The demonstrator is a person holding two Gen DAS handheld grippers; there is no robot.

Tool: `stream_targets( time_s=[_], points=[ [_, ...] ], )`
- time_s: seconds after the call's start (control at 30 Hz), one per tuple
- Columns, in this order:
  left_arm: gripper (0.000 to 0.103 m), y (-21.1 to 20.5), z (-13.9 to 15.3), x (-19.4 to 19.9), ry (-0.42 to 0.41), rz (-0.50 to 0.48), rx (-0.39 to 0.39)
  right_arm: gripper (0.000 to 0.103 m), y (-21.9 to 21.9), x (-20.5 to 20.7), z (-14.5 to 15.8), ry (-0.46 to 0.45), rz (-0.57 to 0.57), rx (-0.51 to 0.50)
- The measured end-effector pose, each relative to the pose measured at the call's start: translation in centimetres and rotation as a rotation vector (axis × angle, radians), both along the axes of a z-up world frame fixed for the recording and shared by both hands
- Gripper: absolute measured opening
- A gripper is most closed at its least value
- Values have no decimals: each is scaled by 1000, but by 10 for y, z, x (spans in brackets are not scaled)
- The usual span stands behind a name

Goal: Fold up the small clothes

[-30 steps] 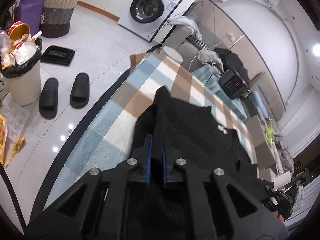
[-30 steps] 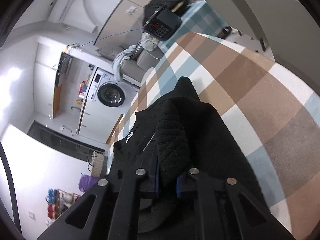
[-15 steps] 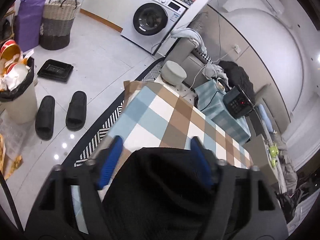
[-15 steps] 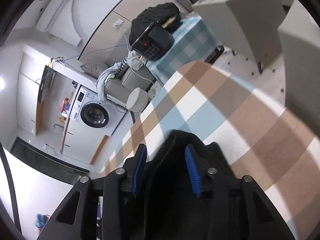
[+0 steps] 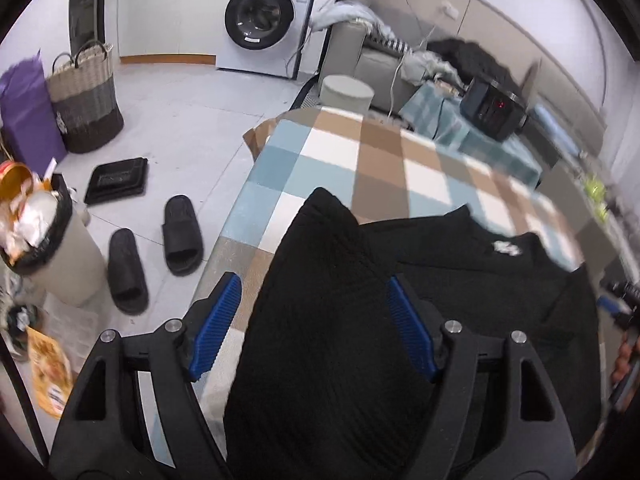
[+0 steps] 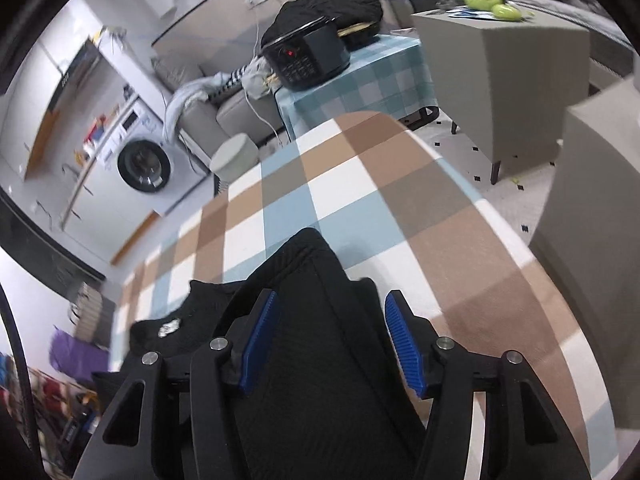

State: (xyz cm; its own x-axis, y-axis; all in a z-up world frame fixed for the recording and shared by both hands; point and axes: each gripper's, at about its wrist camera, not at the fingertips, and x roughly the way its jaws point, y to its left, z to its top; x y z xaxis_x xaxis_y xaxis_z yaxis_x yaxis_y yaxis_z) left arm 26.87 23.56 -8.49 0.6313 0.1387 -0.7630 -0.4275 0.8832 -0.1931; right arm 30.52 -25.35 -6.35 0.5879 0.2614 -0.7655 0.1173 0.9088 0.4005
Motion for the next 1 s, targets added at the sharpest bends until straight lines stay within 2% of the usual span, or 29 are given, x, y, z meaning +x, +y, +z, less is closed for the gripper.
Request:
stream_targets(
  time_s=[0.07, 0.1, 0.13, 0.2, 0.23, 0.27, 0.3, 0.33, 0.37, 0.4, 0.5, 0.6, 0.67, 0.77, 0.8, 0.83, 0.93, 0.97, 1.0],
  points=[
    [62, 3, -4, 9, 12, 4, 0, 57, 10, 12, -6, 8, 14, -34],
    [50, 5, -7, 14, 18, 5, -4, 57, 14, 20, -8, 12, 19, -64],
    [29, 7, -10, 18, 23, 11, -2, 57, 19, 27, -11, 22, 21, -103],
    [12, 10, -13, 22, 19, 5, -4, 57, 29, 37, -17, 19, 34, -170],
    [9, 11, -14, 23, 7, 1, -10, 56, 33, 40, -20, 15, 41, -214],
    [8, 10, -12, 21, -11, 0, -8, 41, 35, 41, -21, 12, 47, -248],
    [8, 9, -9, 19, -35, -7, 5, 21, 38, 40, -19, -9, 61, -273],
    [7, 8, -6, 16, -54, -10, 15, 17, 38, 38, -16, -37, 64, -290],
    [7, 8, -2, 12, -75, -11, 15, 5, 36, 36, -12, -68, 67, -277],
    [7, 9, 3, 8, -106, -9, 4, 3, 32, 31, -5, -114, 73, -240],
    [6, 15, 13, -2, -179, 8, -40, 3, 16, 21, 15, -214, 43, -127],
    [6, 29, 12, -4, -188, 52, -90, 2, 3, 21, 21, -232, -16, -55],
    [6, 40, 5, -4, -167, 94, -130, 2, 0, 29, 13, -189, -54, -50],
    [6, 61, -14, -4, -119, 165, -227, 3, -12, 43, -12, -45, -112, 6],
    [6, 65, -18, -5, -115, 177, -242, 3, -14, 43, -18, -24, -123, 11],
    [6, 67, -19, -7, -107, 194, -219, 3, -15, 43, -22, -4, -131, 3],
    [6, 66, -18, -10, -97, 200, -184, 11, -16, 41, -24, 9, -131, -15],
    [8, 66, -18, -9, -87, 196, -183, 22, -17, 40, -23, 10, -134, -9],
    [15, 63, -16, -8, -71, 186, -169, 33, -18, 40, -23, 11, -137, 2]
  ],
)
